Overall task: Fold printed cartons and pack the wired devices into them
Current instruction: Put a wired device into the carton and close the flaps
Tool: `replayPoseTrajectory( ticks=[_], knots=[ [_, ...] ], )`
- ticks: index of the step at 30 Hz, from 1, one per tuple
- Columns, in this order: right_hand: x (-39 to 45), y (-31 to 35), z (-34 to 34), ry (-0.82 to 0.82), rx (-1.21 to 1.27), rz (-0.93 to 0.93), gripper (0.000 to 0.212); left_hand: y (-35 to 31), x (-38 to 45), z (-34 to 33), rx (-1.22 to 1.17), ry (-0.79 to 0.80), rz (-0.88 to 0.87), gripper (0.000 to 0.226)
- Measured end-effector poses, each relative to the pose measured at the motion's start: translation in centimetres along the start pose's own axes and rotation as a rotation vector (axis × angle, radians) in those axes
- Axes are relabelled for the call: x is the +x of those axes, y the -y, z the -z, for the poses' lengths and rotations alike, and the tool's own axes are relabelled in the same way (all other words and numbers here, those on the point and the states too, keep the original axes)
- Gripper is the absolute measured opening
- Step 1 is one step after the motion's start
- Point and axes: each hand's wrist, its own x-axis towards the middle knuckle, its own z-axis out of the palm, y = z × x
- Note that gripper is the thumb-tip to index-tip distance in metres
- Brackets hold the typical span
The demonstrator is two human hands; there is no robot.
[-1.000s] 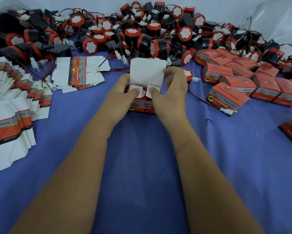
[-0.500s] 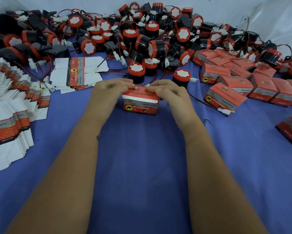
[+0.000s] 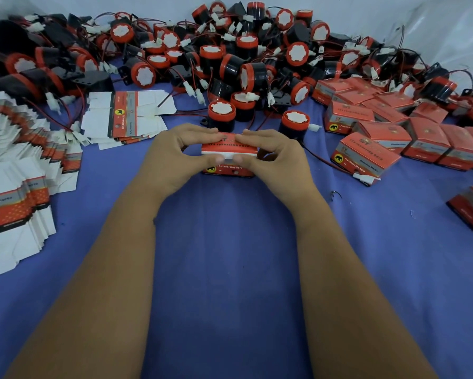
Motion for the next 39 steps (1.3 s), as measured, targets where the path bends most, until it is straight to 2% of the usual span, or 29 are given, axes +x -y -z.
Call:
replayPoseTrajectory(
  ticks=[5, 13, 18, 20, 24, 30, 35, 37, 39],
  knots=[
    [0.0, 0.1, 0.1, -0.023, 0.051, -0.015, 0.033, -0.1, 0.0, -0.1, -0.054, -0.037, 0.002, 0.034],
    [-0.1, 0.5, 0.1, -0.030, 0.068, -0.014, 0.030, -0.2, -0.1, -0.5, -0.116, -0.087, 0.017, 0.031],
    [-0.2, 0.7, 0.1, -0.008, 0.108, -0.075, 0.027, 0.4, 0.2, -0.2, -0.310, -0.055, 0.090, 0.044],
    [-0.2, 0.7, -0.1, -0.010, 0.121, -0.084, 0.025, 0.5, 0.3, -0.3, -0.368, -0.094, 0.096, 0.044],
    [-0.2, 0.8, -0.3, -0.060, 0.126, -0.065, 0.020, 0.4, 0.4, -0.9, -0.413, -0.246, 0.118, 0.030],
    [-0.3, 0.6, -0.4, -0.104, 0.170, -0.075, 0.017, 0.2, 0.4, -1.4, -0.360, -0.258, 0.079, 0.034],
    [-0.2, 0.4, -0.3, -0.103, 0.133, -0.078, 0.015, 0.2, 0.3, -1.3, -0.318, -0.200, 0.114, 0.020],
    [-0.2, 0.3, -0.4, -0.118, 0.091, -0.071, 0.016, 0.1, 0.2, -1.3, -0.204, -0.181, 0.073, 0.018],
    [-0.2, 0.3, -0.7, -0.153, 0.061, -0.061, 0.018, 0.1, 0.0, -1.5, -0.041, -0.168, 0.000, 0.026]
  ],
)
